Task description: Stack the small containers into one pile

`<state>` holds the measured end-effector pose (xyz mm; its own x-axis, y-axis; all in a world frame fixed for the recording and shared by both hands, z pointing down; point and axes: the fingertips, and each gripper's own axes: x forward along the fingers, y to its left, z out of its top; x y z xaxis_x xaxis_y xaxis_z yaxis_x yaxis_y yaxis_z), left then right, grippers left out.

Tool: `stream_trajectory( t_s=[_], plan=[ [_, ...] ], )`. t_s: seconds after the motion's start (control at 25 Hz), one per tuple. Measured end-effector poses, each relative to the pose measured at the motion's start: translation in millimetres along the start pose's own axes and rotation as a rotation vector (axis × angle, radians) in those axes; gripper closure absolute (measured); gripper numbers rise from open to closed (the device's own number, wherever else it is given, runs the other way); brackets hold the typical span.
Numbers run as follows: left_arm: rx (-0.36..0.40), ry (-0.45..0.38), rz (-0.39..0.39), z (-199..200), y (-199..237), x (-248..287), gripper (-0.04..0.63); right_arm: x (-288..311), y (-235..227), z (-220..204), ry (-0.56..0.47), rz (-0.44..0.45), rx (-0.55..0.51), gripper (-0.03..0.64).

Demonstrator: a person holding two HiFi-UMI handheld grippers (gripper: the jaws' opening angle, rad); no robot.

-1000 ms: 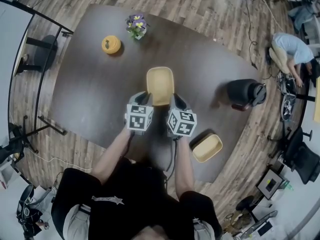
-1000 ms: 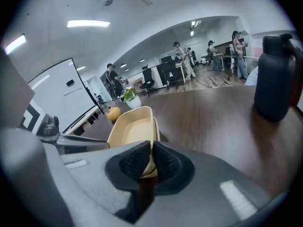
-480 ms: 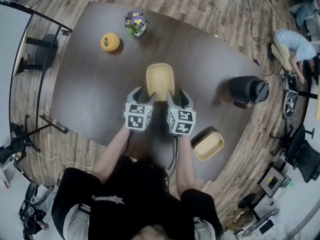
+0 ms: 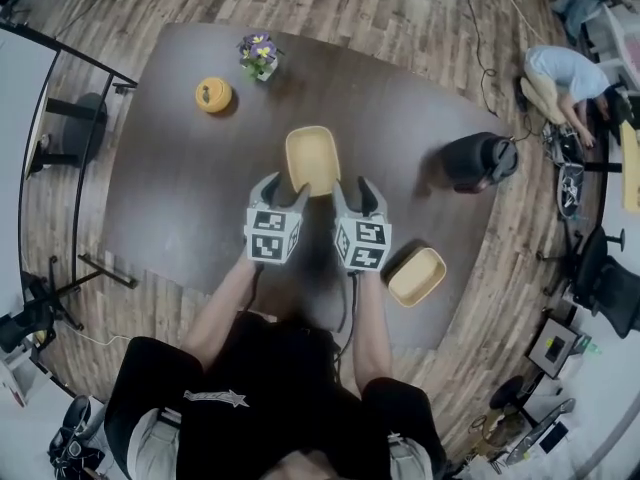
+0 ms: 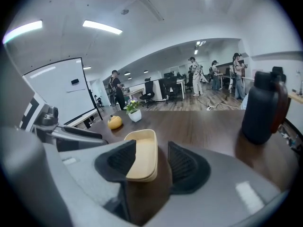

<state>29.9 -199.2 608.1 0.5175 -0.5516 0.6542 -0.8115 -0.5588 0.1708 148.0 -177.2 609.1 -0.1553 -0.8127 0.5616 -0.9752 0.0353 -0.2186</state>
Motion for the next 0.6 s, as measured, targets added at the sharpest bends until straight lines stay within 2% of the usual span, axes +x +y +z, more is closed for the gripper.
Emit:
stream_trajectory(
  t_s=[0.44, 0.6],
  plan=[
    [0.177, -0.187, -0.098, 49.7, -27.2, -86.5, 0.35, -101.5, 26.5, 38.7, -0.174, -0.146, -0.055, 0.402],
    [0.269, -0.274, -0.127, 61.3, -43.1, -133.5, 0.395, -152.6, 42.8, 44.9, -0.258, -0.207, -0.064, 0.402]
  ],
)
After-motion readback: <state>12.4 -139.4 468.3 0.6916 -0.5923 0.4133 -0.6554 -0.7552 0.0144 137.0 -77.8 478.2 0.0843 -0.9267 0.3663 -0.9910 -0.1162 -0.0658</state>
